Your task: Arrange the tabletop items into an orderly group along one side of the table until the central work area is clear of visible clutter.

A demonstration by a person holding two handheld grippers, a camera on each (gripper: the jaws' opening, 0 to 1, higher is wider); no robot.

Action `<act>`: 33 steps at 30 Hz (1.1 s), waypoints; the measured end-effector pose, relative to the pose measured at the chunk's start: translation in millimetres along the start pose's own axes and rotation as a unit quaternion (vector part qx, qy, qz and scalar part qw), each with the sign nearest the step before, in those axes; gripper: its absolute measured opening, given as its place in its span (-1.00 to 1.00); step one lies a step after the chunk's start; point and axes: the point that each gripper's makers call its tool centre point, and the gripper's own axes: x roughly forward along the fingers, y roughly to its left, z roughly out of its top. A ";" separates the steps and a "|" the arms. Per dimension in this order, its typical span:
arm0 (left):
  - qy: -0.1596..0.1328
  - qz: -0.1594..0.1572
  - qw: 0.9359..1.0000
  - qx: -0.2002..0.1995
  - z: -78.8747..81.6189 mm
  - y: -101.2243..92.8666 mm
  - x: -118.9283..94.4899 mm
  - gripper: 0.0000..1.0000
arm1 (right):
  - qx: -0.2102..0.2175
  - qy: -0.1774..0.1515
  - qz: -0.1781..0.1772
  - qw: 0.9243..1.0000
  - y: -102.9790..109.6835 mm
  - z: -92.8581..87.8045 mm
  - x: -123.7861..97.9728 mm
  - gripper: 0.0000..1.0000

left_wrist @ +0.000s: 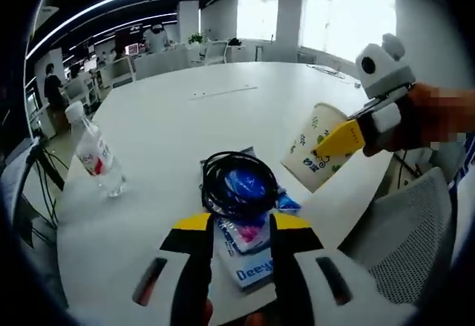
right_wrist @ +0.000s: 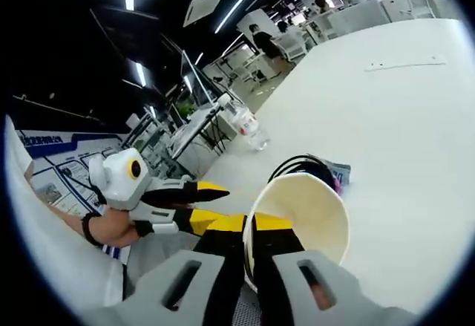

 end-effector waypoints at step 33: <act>-0.031 0.019 0.998 -0.044 -11.4 29.0 -16.2 -0.35 | -0.231 0.145 0.009 0.962 4.9 43.7 106.4 -1.00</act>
